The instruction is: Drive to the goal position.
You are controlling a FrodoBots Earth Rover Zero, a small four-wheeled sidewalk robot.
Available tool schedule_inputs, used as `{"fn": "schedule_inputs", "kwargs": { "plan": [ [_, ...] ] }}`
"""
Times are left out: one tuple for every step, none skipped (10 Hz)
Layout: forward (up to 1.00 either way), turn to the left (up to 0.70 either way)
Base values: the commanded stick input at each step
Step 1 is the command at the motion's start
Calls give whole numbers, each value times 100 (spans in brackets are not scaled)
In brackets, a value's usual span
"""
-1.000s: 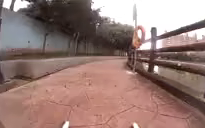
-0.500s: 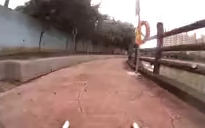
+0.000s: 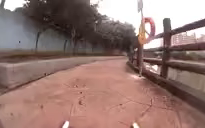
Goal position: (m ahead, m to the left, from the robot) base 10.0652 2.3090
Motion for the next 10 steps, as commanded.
{"fn": "schedule_inputs", "kwargs": {
  "plan": [
    [70, -1],
    [70, -6],
    [70, -30],
    [70, -31],
    [70, -31],
    [70, -28],
    [70, -25],
    [70, 0],
    [70, 0],
    [70, 0]
  ]
}}
